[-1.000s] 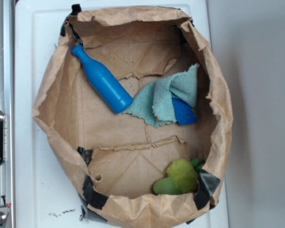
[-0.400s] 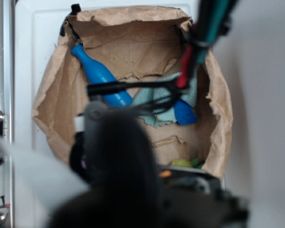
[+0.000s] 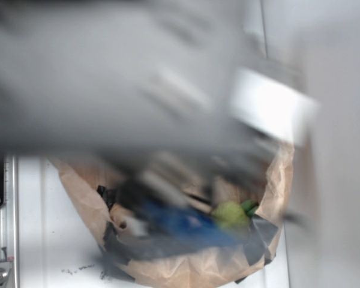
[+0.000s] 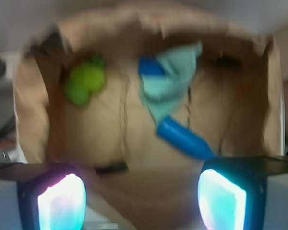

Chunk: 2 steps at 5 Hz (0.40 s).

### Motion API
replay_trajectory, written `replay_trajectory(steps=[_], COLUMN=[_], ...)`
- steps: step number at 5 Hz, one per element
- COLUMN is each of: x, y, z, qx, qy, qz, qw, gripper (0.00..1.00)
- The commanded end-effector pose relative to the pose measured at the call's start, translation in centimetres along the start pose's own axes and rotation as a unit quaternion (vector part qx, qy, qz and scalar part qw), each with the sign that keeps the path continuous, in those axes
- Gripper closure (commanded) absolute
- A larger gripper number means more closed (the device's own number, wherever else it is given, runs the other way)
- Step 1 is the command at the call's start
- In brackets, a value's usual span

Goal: Grab the blue bottle.

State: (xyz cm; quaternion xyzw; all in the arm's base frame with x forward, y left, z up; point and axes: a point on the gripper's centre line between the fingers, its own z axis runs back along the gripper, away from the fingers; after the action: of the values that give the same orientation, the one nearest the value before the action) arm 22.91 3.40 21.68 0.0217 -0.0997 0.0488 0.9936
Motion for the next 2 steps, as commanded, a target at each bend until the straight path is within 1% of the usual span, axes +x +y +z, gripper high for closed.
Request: replay_trajectory(steps=[1, 2], x=[-1.99, -2.11], y=[4.42, 5.13], z=[0.07, -0.54], qx=[0.006, 0.003], qy=[-0.011, 0.005], qz=[-0.013, -0.003], qw=[1.0, 1.0], gripper=[0.0, 0.0])
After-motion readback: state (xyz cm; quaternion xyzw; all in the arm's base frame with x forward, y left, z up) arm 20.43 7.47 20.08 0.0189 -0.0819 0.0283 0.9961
